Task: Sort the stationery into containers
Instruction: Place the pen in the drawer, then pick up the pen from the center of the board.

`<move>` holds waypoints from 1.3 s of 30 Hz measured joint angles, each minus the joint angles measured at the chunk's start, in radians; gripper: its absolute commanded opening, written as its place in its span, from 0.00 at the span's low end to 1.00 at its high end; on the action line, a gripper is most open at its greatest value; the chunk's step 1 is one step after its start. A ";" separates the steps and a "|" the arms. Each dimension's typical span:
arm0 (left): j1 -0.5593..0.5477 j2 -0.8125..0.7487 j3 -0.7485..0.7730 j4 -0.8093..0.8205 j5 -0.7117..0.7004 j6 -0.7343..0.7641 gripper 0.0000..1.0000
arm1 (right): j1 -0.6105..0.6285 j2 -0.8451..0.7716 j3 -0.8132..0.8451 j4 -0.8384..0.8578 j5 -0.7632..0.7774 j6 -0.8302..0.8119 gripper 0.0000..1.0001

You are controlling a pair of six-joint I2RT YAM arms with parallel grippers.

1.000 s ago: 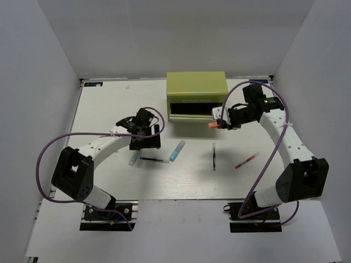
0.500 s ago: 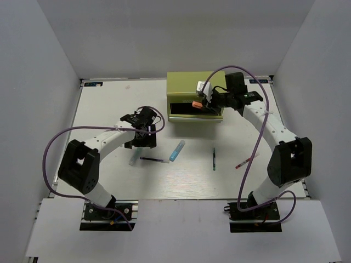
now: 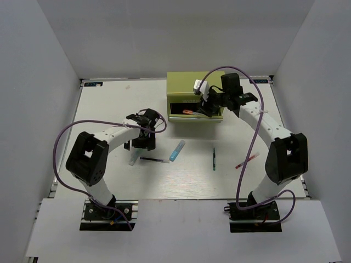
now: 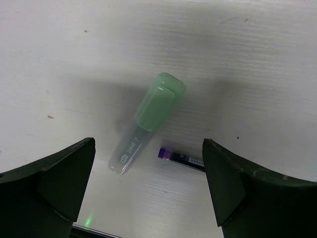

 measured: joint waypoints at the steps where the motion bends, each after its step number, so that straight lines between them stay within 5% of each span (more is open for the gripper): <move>1: 0.000 0.004 0.002 -0.002 -0.003 0.001 0.99 | 0.000 -0.004 -0.005 0.003 -0.009 0.008 0.65; 4: 0.002 0.031 0.011 -0.002 -0.008 0.002 0.95 | 0.000 -0.040 -0.048 0.013 -0.035 0.027 0.65; 10: 0.019 0.060 -0.011 0.035 0.035 0.013 0.70 | -0.001 -0.175 -0.166 0.022 -0.078 0.044 0.64; 20: 0.077 0.057 -0.036 0.090 0.154 0.055 0.57 | -0.003 -0.269 -0.277 0.035 -0.101 0.044 0.64; 22: 0.085 0.055 -0.040 0.100 0.182 0.060 0.51 | -0.004 -0.272 -0.284 0.035 -0.101 0.045 0.67; 24: 0.095 0.050 -0.051 0.117 0.211 0.064 0.48 | -0.004 -0.275 -0.290 0.039 -0.102 0.050 0.90; 29: 0.102 0.034 -0.073 0.153 0.254 0.068 0.33 | -0.004 -0.285 -0.295 0.038 -0.105 0.055 0.90; 39: 0.102 -0.044 -0.059 0.186 0.307 0.113 0.24 | -0.005 -0.319 -0.348 0.042 -0.098 0.143 0.90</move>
